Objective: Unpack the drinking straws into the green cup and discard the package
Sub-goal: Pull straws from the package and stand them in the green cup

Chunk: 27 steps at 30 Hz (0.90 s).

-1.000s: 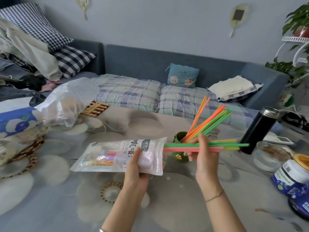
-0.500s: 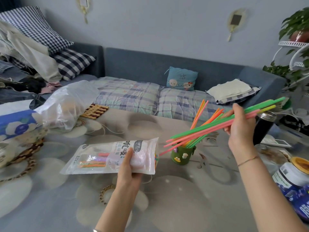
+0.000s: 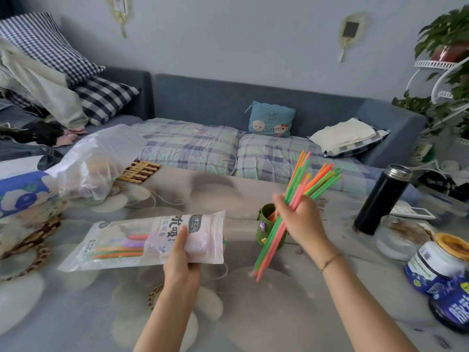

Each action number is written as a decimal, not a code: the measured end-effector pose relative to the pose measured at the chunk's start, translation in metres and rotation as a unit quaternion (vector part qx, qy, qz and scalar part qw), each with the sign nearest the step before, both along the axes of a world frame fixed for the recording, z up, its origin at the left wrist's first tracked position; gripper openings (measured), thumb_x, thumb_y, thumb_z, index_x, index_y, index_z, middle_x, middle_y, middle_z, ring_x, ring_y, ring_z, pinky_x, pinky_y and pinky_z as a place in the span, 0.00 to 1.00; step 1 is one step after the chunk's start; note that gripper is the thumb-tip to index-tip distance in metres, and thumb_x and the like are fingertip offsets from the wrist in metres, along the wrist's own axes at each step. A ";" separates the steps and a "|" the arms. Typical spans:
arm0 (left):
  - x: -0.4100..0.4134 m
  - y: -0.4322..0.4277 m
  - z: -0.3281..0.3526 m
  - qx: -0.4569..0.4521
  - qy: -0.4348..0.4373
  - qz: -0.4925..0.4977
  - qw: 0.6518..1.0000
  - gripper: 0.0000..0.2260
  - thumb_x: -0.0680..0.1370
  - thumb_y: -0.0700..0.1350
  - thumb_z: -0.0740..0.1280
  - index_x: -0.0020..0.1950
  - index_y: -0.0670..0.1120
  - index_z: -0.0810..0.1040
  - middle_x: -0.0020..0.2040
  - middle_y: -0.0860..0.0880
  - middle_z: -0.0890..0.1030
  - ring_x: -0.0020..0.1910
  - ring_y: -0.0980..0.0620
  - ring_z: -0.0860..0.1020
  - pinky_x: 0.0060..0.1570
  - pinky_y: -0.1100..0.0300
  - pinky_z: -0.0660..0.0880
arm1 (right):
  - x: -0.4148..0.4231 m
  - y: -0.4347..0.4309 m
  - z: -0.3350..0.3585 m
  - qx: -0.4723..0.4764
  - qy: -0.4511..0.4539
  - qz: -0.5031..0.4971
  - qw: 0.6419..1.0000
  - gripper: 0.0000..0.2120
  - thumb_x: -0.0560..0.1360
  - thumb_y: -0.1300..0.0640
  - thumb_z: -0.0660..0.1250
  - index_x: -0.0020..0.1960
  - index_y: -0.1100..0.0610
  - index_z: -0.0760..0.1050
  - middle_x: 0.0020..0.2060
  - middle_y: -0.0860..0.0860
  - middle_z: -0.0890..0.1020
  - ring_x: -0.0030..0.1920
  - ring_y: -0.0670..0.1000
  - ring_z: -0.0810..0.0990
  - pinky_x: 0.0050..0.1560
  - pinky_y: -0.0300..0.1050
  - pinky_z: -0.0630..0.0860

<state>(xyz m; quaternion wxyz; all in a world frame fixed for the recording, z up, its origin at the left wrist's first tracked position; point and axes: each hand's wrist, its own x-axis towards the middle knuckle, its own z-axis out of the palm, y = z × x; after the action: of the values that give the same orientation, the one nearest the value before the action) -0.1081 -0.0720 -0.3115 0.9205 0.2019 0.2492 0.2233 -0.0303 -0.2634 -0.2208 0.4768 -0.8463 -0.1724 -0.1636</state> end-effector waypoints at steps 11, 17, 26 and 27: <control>0.004 -0.002 -0.007 -0.009 -0.013 -0.009 1.000 0.23 0.76 0.43 0.70 0.71 0.44 0.72 0.65 0.43 0.79 0.64 0.42 0.78 0.65 0.35 0.70 | 0.026 -0.004 0.025 0.080 -0.018 -0.046 0.996 0.21 0.77 0.52 0.63 0.26 0.56 0.67 0.15 0.46 0.70 0.16 0.40 0.69 0.19 0.30 0.64; 0.007 -0.002 -0.018 -0.017 -0.023 -0.001 1.000 0.48 0.53 0.51 0.84 0.70 0.45 0.73 0.65 0.41 0.79 0.65 0.37 0.77 0.64 0.33 0.69 | 0.055 -0.003 0.040 0.030 -0.063 -0.094 0.993 0.22 0.78 0.49 0.61 0.27 0.56 0.66 0.22 0.51 0.69 0.21 0.48 0.69 0.19 0.33 0.64; 0.006 -0.007 -0.012 -0.020 -0.020 -0.041 0.999 0.22 0.75 0.44 0.71 0.69 0.44 0.73 0.62 0.42 0.81 0.60 0.40 0.80 0.44 0.37 0.81 | 0.069 0.006 0.012 -0.046 0.111 -0.050 0.992 0.19 0.76 0.46 0.64 0.38 0.62 0.78 0.24 0.51 0.75 0.22 0.47 0.74 0.25 0.38 0.73; 0.006 -0.007 -0.011 -0.023 -0.021 -0.043 0.999 0.21 0.76 0.44 0.69 0.69 0.44 0.73 0.62 0.42 0.81 0.59 0.40 0.80 0.43 0.37 0.81 | 0.070 0.006 0.015 -0.022 0.083 -0.064 0.994 0.19 0.76 0.47 0.63 0.38 0.62 0.78 0.24 0.50 0.75 0.23 0.47 0.75 0.25 0.39 0.72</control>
<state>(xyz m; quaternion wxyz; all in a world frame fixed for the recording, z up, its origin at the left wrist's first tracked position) -0.1025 -0.0791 -0.3228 0.9387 0.1868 0.2254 0.1819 0.0394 -0.2574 -0.2057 0.4589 -0.8767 -0.0810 -0.1191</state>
